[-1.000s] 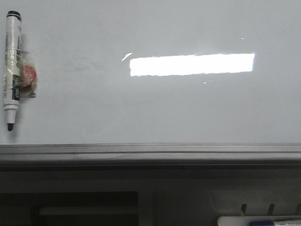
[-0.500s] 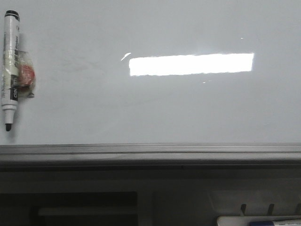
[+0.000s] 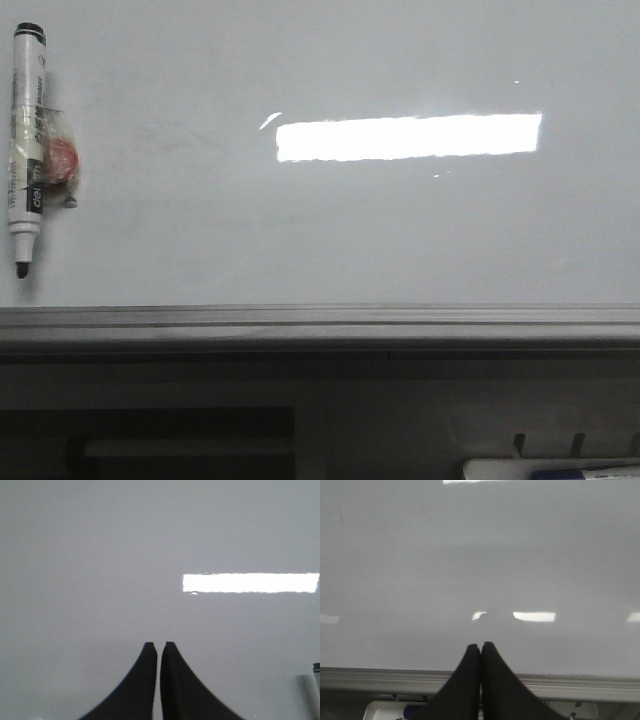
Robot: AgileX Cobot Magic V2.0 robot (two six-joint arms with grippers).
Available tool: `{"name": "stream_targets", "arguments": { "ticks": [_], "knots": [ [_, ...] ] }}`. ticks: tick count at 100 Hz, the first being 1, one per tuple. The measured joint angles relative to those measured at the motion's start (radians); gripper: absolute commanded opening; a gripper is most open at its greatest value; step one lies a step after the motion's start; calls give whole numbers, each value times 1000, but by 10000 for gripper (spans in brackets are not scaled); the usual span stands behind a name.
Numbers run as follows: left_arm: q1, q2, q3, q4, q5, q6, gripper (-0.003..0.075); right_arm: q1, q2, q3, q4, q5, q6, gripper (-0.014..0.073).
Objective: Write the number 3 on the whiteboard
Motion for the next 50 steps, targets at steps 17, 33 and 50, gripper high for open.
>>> {"name": "stream_targets", "arguments": {
  "ticks": [17,33,50],
  "knots": [
    [0,4,-7,1,25,17,377,0,1,0,0,2,0,-41],
    [0,7,14,-29,-90,19,429,0,6,0,2,-2,2,-41],
    [-23,9,61,-33,-211,19,417,0,6,0,26,-9,2,-41]
  ]
}}
